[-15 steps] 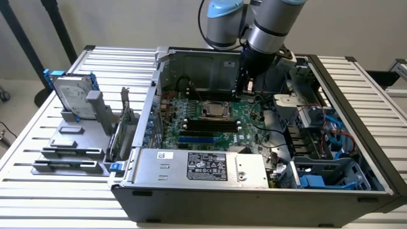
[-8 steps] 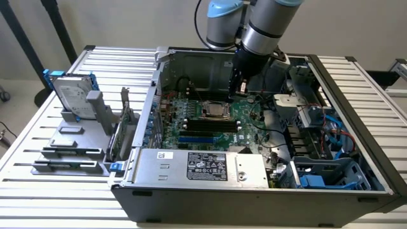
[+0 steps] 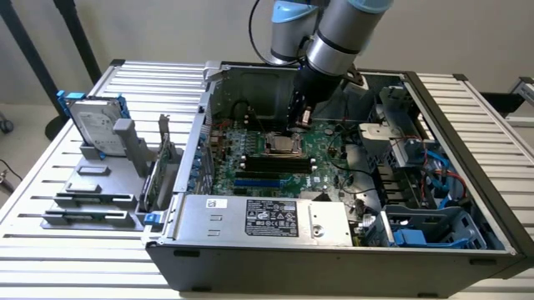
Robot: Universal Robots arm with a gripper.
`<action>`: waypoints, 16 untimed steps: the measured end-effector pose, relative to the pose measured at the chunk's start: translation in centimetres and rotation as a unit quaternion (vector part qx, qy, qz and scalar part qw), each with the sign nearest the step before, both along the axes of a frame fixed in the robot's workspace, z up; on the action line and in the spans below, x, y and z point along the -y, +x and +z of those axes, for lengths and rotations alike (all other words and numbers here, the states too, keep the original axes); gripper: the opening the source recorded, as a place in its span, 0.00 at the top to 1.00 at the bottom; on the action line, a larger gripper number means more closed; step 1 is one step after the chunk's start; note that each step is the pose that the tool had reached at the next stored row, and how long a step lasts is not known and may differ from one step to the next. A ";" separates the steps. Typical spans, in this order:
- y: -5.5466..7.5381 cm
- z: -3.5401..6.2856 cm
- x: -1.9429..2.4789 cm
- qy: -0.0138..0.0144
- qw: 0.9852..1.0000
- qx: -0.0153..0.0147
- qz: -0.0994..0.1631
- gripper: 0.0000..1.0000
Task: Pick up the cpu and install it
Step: 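Close the cpu cover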
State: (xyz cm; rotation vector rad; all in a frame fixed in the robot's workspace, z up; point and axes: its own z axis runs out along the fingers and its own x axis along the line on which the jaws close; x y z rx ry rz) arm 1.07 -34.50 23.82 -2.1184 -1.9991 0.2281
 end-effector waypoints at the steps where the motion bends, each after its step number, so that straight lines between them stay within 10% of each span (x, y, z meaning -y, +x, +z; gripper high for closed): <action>1: -0.3 -0.06 0.04 0.000 1.000 -0.003 0.000 0.89; 10: -3.1 -0.33 0.00 0.001 1.000 -0.013 0.000 0.89; 16: -3.4 -0.74 -0.48 0.010 1.000 -0.013 -0.001 0.89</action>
